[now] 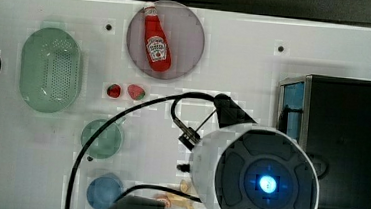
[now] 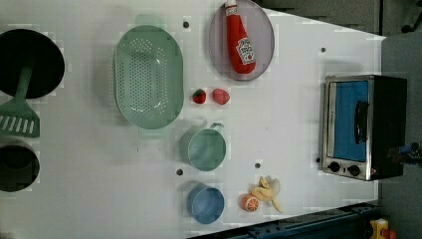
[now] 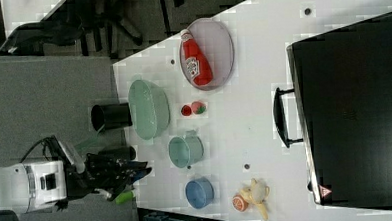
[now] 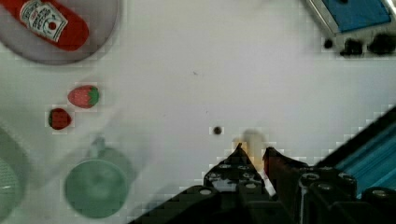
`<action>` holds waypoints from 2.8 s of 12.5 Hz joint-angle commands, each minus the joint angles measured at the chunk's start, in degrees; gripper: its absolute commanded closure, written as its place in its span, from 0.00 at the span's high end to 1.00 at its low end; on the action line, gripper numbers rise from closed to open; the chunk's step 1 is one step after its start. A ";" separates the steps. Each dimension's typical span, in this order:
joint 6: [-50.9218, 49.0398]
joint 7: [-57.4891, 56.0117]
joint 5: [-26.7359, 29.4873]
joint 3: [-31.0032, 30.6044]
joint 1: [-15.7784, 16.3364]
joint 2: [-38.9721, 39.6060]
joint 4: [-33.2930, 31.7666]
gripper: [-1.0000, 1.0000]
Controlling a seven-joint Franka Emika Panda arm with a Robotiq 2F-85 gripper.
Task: Flap open oven.
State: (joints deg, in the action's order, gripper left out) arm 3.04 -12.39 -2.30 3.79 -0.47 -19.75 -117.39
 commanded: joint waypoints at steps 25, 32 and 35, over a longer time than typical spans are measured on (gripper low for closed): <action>46.78 -47.28 -4.82 22.24 -2.66 25.60 -11.48 0.17; 47.64 -44.47 -9.36 21.13 -1.06 28.22 -11.57 0.17; 47.24 -34.68 -20.68 20.02 0.52 28.24 -12.22 0.17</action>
State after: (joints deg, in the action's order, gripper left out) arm 50.08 -52.46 -23.12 24.37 -1.84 8.61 -129.70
